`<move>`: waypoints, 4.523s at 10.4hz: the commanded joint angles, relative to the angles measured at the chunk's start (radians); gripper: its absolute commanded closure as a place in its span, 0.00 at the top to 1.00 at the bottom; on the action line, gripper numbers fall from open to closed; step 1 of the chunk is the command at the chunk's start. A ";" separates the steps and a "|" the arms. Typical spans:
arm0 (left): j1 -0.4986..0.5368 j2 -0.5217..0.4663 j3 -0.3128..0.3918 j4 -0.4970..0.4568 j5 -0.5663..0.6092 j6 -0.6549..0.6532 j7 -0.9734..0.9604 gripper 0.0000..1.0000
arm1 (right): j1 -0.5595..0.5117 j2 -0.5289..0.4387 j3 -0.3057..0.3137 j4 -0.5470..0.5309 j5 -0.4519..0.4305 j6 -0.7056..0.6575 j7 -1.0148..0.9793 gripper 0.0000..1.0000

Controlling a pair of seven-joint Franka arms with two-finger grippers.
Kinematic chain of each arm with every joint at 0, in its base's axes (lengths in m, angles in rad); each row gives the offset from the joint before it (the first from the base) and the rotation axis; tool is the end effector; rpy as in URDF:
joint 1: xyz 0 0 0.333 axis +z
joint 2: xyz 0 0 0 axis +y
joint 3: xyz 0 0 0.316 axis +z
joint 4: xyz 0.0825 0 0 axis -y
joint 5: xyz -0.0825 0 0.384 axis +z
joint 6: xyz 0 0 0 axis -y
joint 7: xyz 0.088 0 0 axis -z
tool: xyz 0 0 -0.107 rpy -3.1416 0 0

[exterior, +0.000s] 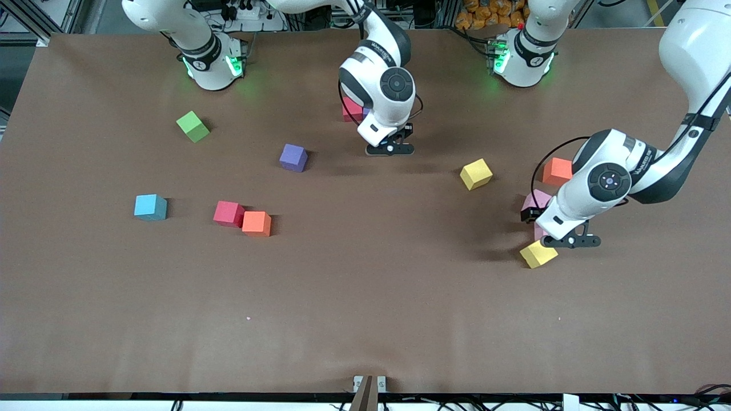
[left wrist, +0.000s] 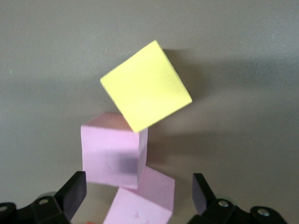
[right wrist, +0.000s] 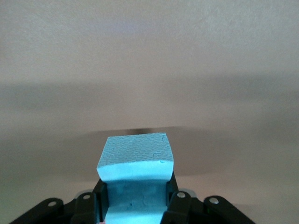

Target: Form number 2 with 11 blocks

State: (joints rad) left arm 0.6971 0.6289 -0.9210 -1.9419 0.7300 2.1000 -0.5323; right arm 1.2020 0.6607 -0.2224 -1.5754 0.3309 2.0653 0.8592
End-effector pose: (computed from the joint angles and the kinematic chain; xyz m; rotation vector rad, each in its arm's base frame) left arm 0.5942 -0.0780 0.2522 -3.0001 0.1118 0.1318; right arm 0.3498 0.5872 0.2483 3.0932 -0.0374 -0.3109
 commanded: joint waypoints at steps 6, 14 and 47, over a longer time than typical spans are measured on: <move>-0.142 0.021 0.169 0.087 0.016 -0.028 0.162 1.00 | 0.031 0.028 0.002 0.003 0.019 0.033 0.089 0.12; -0.094 0.071 0.175 0.081 -0.040 -0.023 0.175 1.00 | 0.082 0.045 0.002 -0.003 0.017 0.050 0.089 0.12; -0.726 0.064 0.033 -0.009 -0.310 0.107 -0.672 0.00 | -0.285 -0.380 -0.083 -0.621 -0.033 0.042 -0.155 1.00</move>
State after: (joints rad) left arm 0.0019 0.7099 -0.9108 -1.9451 0.4305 2.1950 -1.1860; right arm 0.9245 0.3261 -0.3170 -2.1486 0.2948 2.0776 0.7108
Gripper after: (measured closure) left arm 0.441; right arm 0.000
